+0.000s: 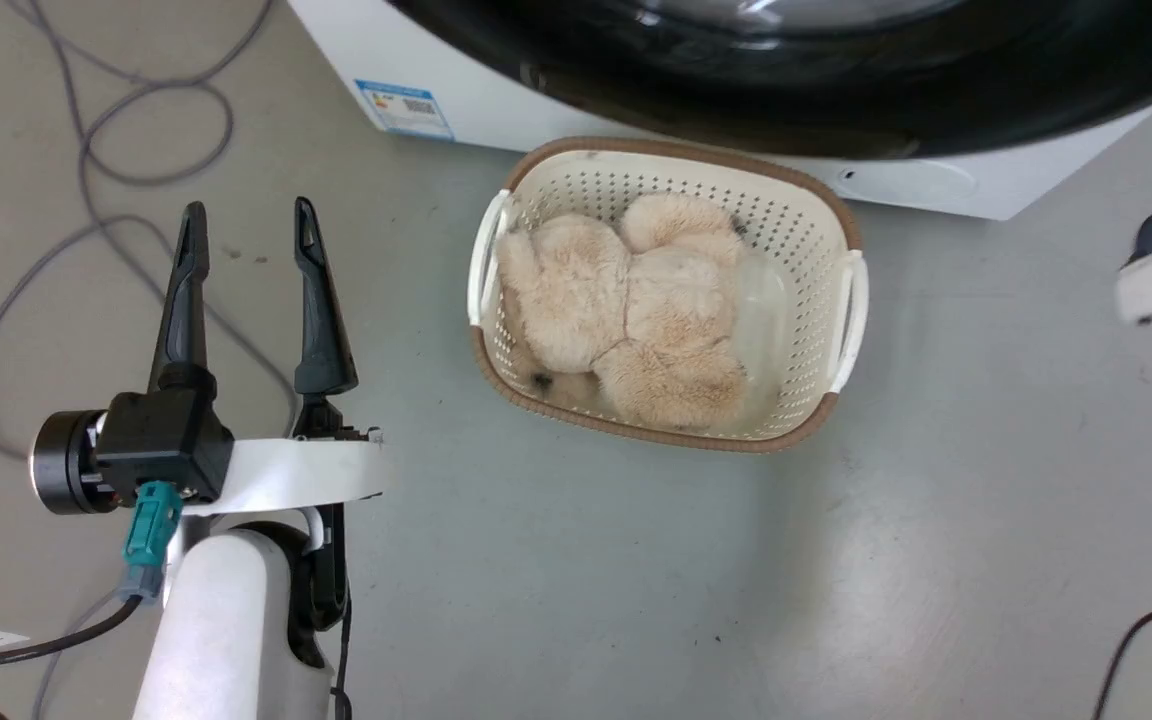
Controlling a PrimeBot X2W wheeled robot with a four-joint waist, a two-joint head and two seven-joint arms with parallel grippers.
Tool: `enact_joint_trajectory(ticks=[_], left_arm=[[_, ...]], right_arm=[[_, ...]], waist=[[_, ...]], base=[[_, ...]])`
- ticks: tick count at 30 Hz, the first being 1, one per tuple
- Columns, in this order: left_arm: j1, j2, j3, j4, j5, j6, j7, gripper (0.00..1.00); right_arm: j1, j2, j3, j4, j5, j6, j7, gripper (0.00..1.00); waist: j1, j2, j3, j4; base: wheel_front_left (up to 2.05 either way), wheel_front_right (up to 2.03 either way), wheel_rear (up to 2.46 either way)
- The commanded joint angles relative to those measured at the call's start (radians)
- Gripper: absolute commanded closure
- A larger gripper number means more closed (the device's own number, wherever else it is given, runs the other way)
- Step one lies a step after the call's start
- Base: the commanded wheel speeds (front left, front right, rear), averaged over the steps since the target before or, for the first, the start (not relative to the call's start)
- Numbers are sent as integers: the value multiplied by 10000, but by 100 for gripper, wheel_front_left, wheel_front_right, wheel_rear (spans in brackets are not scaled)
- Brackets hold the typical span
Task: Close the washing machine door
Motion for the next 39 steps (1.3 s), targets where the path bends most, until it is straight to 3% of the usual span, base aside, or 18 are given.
enact_joint_trajectory(ticks=[1, 11, 17, 26, 36, 38, 39], left_arm=[[-166, -10, 15, -45, -52, 44, -41, 0], [-186, -23, 94, -39, -156, 121, -42, 0], [-73, -24, 115, 17, -208, 182, -42, 0], [756, -25, 336, 636, 11, -20, -42, 0], [1609, -25, 507, 1087, 208, -228, -42, 0], [1763, -25, 510, 1140, 220, -240, -42, 0], [1843, -25, 501, 1166, 226, -247, -42, 0]], right_arm=[[-274, -74, -111, 112, -35, -15, -36, 100], [-990, -12, -658, 789, -666, -15, -36, 100], [-646, 148, -1020, 538, -955, -15, -36, 100], [1327, 832, -1044, -1632, -989, -15, -36, 100], [3581, 1229, -203, -3614, -836, -15, -36, 100], [4009, 1362, -197, -3737, -801, -15, -36, 69], [4216, 1441, -213, -3734, -770, -15, -36, 10]], waist=[[-1, 0, 61, 68], [-1, 0, 151, 160], [-1, 0, -96, 154], [-1, 0, -1742, -576], [-1, 0, -3124, -1307], [-1, 0, -3346, -1371], [-1, 0, -3456, -1401]], base=[[0, 0, 0], [0, 0, 0], [0, 0, 0], [0, 0, 0], [0, 0, 0], [0, 0, 0], [0, 0, 0]])
